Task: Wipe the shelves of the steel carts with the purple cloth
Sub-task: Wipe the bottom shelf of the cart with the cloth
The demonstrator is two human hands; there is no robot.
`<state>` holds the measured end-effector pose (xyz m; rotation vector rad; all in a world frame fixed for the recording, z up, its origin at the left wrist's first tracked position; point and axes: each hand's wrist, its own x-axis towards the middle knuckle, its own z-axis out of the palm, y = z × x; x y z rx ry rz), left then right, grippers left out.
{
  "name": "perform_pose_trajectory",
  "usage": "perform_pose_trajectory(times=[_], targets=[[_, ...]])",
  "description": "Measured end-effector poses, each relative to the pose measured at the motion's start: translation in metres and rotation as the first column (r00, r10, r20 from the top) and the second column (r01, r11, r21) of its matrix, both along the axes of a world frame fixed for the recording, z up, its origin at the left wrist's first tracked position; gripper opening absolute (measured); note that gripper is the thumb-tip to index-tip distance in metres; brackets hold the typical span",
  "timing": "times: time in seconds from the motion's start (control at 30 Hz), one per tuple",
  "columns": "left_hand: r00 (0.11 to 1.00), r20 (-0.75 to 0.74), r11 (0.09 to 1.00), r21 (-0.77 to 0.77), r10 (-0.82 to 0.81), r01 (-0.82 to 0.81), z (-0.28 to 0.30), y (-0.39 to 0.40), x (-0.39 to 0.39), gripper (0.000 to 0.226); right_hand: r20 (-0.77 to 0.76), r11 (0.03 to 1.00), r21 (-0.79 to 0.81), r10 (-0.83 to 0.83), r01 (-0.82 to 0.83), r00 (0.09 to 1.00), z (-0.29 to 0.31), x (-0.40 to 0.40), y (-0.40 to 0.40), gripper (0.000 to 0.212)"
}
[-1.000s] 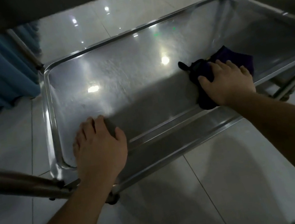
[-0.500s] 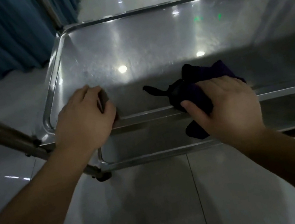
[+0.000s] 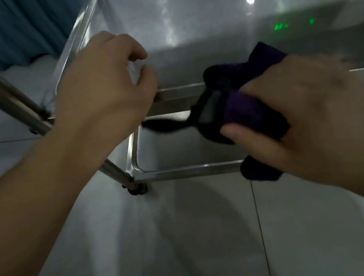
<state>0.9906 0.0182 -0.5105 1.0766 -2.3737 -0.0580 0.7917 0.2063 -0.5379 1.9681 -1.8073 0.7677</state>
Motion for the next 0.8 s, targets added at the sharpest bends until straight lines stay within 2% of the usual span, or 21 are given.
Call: perform_pose_trajectory(times=[0.1, 0.2, 0.37, 0.47, 0.6, 0.7, 0.8], targets=[[0.997, -0.027, 0.997, -0.033, -0.07, 0.069, -0.007, 0.027, 0.018, 0.023, -0.036, 0.995, 0.046, 0.094, -0.092, 0.995, -0.014, 0.016, 0.014, 0.045], [0.991, -0.061, 0.988, 0.089, -0.118, 0.123, -0.027, 0.053, 0.041, 0.018, 0.057, 0.978, 0.154, 0.133, -0.141, 0.989, -0.038, 0.031, 0.021, 0.044], [0.965, 0.21, 0.959, 0.265, -0.159, 0.1, -0.083, 0.065, 0.074, 0.011, 0.226, 0.904, 0.419, -0.01, -0.088, 0.974, -0.089, 0.038, -0.002, 0.046], [0.94, 0.302, 0.916, 0.4, -0.159, 0.027, -0.118, 0.056, 0.091, 0.008, 0.417, 0.889, 0.453, -0.151, -0.062, 0.896, -0.124, 0.04, -0.023, 0.042], [0.878, 0.451, 0.909, 0.414, -0.158, -0.049, -0.153, 0.035, 0.113, 0.012, 0.575, 0.875, 0.485, -0.314, -0.005, 0.756, -0.16, 0.048, -0.054, 0.048], [0.841, 0.523, 0.904, 0.413, -0.134, -0.113, -0.171, 0.019, 0.127, 0.018, 0.648, 0.897, 0.443, -0.327, 0.009, 0.688, -0.167, 0.057, -0.081, 0.052], [0.817, 0.563, 0.891, 0.425, -0.122, -0.159, -0.19, 0.006, 0.139, 0.026, 0.707, 0.919, 0.393, -0.324, 0.032, 0.628, -0.17, 0.068, -0.109, 0.046]])
